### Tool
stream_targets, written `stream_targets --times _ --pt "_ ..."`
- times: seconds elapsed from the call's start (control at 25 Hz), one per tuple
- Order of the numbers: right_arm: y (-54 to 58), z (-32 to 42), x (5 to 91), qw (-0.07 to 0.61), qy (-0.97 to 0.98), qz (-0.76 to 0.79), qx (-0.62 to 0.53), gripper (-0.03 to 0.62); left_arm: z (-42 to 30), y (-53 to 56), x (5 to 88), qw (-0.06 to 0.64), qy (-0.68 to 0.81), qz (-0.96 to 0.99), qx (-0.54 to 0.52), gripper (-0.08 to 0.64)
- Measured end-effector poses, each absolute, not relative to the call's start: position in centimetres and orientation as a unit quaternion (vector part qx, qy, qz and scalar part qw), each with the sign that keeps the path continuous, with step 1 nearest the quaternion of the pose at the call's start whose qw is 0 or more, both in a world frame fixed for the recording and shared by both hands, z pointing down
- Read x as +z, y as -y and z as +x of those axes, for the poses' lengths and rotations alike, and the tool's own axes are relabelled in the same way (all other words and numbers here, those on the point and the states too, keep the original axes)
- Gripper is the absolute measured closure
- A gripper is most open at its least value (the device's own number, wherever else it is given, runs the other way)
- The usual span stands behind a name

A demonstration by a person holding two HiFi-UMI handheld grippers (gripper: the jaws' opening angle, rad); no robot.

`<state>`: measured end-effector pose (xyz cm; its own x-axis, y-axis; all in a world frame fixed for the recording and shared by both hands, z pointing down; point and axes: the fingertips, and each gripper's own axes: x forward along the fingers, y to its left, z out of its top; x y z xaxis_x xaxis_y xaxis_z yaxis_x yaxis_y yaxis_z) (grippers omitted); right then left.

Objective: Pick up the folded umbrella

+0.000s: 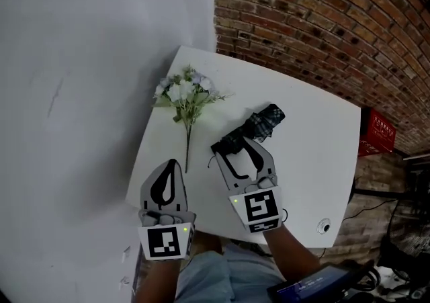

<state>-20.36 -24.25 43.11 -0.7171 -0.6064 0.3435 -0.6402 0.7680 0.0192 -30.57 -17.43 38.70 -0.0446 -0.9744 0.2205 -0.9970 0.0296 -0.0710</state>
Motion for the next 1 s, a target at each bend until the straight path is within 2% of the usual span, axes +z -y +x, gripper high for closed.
stream_targets --times 0.52,1.0 --pt "26.0 -24.3 49.3 0.205 0.916 0.331 0.1 0.354 -35.4 20.3 44.3 0.095 0.703 0.693 0.125 0.554" --pt "25.5 -25.2 53.6 0.243 0.907 0.317 0.131 0.344 -36.1 20.6 46.7 0.125 0.7 0.691 0.134 0.554"
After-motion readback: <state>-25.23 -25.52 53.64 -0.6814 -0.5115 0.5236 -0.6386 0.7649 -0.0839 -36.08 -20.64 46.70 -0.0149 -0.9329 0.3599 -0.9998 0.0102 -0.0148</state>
